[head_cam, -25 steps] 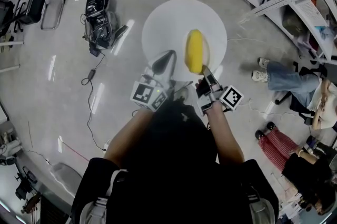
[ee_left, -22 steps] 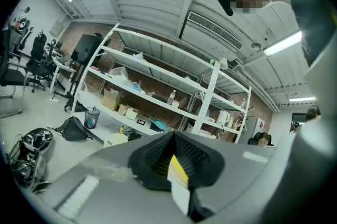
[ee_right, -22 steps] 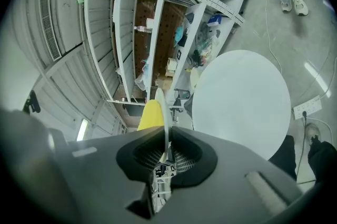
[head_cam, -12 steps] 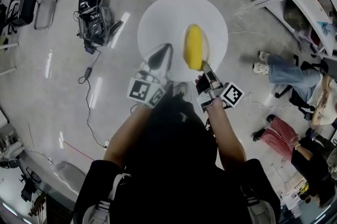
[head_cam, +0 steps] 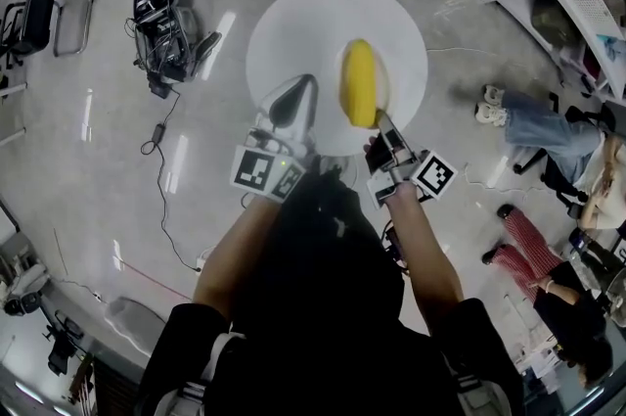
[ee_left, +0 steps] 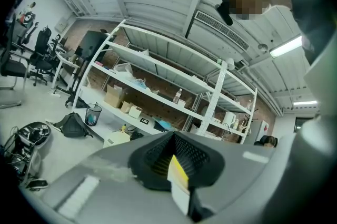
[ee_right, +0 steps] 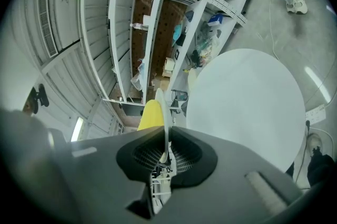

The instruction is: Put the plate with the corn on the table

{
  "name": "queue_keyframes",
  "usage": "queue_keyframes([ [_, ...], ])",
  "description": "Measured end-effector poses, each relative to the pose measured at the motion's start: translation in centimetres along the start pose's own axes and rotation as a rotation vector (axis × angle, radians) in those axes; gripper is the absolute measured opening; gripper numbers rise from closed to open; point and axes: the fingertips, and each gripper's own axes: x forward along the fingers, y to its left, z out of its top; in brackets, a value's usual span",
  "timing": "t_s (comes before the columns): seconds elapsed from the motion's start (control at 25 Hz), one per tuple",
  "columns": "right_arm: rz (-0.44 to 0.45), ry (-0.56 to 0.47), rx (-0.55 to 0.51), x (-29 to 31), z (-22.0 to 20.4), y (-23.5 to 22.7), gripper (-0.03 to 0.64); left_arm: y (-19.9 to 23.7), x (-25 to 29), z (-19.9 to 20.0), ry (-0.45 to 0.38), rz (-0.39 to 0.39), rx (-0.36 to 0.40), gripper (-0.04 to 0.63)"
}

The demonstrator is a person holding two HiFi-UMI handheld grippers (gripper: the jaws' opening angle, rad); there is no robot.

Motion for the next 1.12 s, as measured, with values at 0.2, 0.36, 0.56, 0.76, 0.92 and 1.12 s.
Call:
queue_keyframes([
  [0.2,-0.002,0.000,0.001,1.1,0.2,-1.3,0.037,1.2,1.1,-0.7,0.000,-0.006,0.016,0.005],
  [0.36,-0.007,0.016,-0.002,2.0,0.0,-2.4,0.037,2.5,1.9,-1.8,0.006,0.009,-0.006,0.005],
  [0.56,-0.010,0.049,-0.014,2.9,-0.1,-3.5,0.037,2.9,2.8,-2.7,0.011,0.001,-0.005,0.005],
  [0.76,0.003,0.064,-0.020,4.3,0.1,-4.2,0.037,4.5,3.8,-3.4,0.010,0.017,-0.012,0.005],
  [0.92,-0.002,0.067,-0.015,5.1,0.1,-5.3,0.037,5.6,4.5,-3.9,0.007,0.028,-0.012,0.005],
  [1.12,-0.004,0.054,-0.003,6.1,0.2,-6.8,0.038,7.1,4.6,-5.5,0.017,0.036,-0.021,0.005],
])
